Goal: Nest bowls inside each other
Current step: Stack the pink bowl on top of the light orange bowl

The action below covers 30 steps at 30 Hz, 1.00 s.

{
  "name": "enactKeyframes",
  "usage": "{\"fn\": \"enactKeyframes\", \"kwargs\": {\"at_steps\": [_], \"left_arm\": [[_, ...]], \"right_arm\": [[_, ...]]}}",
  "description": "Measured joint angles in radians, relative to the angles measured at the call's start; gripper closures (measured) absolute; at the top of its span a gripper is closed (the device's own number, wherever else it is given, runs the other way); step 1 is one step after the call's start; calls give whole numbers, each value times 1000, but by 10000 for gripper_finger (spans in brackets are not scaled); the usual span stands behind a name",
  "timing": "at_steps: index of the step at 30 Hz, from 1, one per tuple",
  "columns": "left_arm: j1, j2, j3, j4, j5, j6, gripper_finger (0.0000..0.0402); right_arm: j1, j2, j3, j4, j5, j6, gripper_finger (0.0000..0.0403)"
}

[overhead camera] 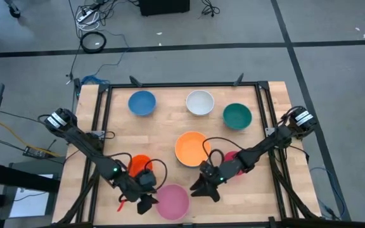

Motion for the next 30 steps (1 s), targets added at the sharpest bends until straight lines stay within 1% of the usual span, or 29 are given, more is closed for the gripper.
{"fn": "enactKeyframes", "kwargs": {"at_steps": [3, 5, 13, 16, 21, 27, 30], "left_arm": [[7, 0, -46, 118, -7, -8, 161], [12, 0, -59, 146, -7, -29, 161], [37, 0, -63, 125, -7, -87, 155], [43, 0, -63, 117, -3, -106, 153], [46, 0, -63, 58, -6, -116, 153], [48, 8, -63, 59, -26, -131, 153], [48, 39, -63, 80, -26, -134, 154]], "right_arm": [[0, -29, 0, 9, 18, -69, 211], [0, -55, 0, -1, 30, -95, 211], [0, -121, 0, -33, 51, -162, 211], [0, -122, 0, -40, 53, -162, 211], [0, -121, 0, -72, 58, -163, 211], [0, -121, 0, -78, 59, -169, 211], [0, -121, 0, -78, 59, -169, 211]]}}
